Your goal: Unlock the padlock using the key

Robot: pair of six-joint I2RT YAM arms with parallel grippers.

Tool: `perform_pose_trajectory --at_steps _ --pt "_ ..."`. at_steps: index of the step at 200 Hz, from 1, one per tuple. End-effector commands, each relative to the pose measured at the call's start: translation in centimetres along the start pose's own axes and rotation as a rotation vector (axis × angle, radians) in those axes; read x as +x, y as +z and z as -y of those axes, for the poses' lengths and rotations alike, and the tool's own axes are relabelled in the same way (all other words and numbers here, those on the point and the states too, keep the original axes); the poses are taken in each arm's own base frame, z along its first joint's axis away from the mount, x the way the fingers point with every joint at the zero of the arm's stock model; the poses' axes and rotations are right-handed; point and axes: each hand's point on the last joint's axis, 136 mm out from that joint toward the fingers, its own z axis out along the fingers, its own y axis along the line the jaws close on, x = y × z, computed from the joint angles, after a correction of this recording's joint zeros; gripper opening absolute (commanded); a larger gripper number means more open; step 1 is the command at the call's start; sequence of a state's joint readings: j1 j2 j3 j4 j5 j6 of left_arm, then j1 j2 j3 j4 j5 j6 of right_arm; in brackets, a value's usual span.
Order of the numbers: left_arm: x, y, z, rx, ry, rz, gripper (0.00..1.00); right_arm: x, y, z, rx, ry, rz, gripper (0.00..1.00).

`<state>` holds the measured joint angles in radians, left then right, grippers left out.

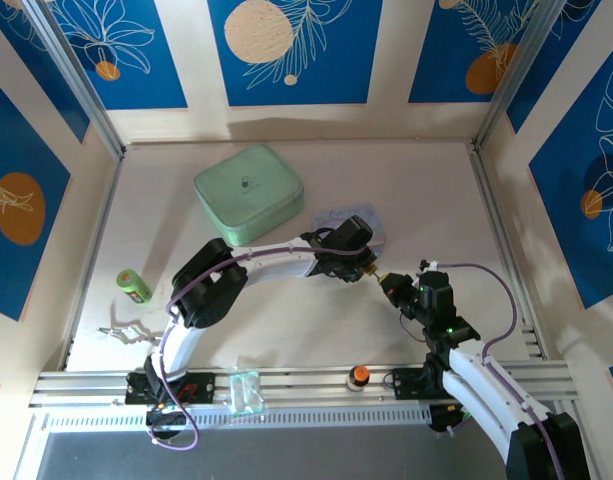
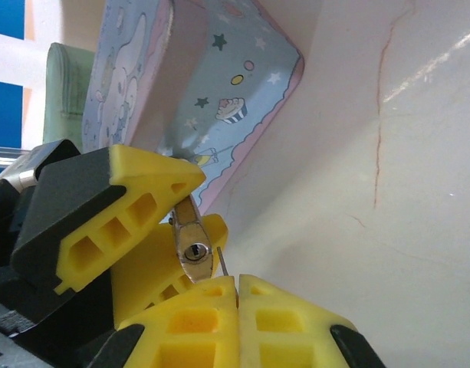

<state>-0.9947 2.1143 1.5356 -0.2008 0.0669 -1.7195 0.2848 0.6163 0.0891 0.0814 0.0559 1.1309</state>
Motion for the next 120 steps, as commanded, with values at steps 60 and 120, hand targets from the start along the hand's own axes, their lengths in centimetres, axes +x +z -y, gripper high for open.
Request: perform_pose_trajectory --at_steps 60,120 --pt "-0.88 1.82 -4.03 -0.13 -0.069 -0.005 0.16 -0.23 -0.26 0.69 0.022 0.009 0.032 0.0" --pt "-0.81 1.89 -4.3 -0.136 -0.069 -0.006 0.16 -0.48 -0.28 0.02 -0.006 -0.002 0.044 0.0"
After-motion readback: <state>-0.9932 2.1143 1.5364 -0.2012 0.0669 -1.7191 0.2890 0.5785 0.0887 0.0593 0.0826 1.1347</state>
